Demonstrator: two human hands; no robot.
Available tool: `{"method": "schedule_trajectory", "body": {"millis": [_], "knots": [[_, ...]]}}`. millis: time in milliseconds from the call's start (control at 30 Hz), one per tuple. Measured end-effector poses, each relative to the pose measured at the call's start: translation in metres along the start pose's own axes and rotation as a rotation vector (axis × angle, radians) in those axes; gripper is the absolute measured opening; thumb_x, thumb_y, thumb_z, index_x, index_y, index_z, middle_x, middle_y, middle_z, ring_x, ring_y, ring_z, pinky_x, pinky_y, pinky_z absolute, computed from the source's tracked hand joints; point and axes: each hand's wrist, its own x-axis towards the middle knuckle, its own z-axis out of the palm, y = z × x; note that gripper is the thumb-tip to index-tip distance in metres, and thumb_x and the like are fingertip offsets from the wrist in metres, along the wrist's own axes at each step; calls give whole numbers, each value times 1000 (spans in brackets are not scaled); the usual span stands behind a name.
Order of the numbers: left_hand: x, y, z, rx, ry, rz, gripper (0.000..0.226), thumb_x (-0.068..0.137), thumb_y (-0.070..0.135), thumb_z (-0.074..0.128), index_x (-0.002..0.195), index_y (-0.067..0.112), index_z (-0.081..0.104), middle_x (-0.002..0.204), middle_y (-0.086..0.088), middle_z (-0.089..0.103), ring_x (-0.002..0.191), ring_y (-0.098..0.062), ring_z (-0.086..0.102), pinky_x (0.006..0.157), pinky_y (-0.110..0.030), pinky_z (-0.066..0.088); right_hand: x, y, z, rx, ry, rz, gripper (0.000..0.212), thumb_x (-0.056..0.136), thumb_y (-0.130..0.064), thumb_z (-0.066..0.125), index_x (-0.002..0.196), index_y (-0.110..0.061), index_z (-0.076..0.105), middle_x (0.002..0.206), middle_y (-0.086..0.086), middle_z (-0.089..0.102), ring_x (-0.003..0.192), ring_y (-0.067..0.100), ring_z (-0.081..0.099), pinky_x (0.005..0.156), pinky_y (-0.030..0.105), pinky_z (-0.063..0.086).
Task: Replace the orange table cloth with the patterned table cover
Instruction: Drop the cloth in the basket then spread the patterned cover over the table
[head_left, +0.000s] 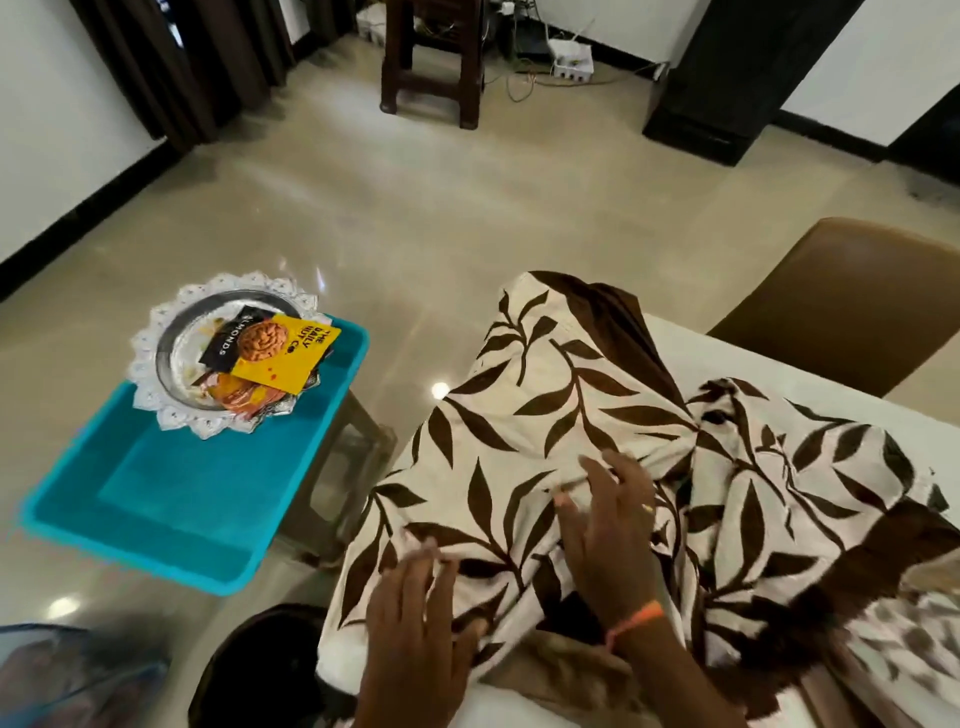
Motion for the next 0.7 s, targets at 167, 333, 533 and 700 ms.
{"method": "schedule_trajectory", "body": {"millis": [167,333,533,700], "knots": [[-53,5,0,60,-41,298,59,78,67,48,116,23,53,117,-3,49,96,-25,48,78,-39,34,-92,31,-10,-27,-96,195,62,86,-70,35,123,-21,44,129,17,46,121,37,45,101,58,38],[-56,24,6,116,-95,242,42,82,39,57,117,16,53,120,-6,51,102,-28,58,86,-40,39,-147,59,-33,-140,-235,-128,70,70,-81,50,110,-24,53,115,10,55,109,28,48,95,47,31],[-51,87,-14,19,-302,471,83,61,47,78,133,17,49,130,-5,57,111,-24,55,87,-38,53,-173,66,-58,-101,-212,-146,5,78,-24,49,82,-26,52,78,-2,56,67,24,63,74,36,35],[-41,139,-18,-220,-298,330,41,74,22,70,111,21,53,92,-1,70,81,-19,69,80,-32,55,-163,36,-105,318,-310,-23,24,92,-40,49,91,-22,64,80,-1,71,72,13,63,66,23,46]]}}
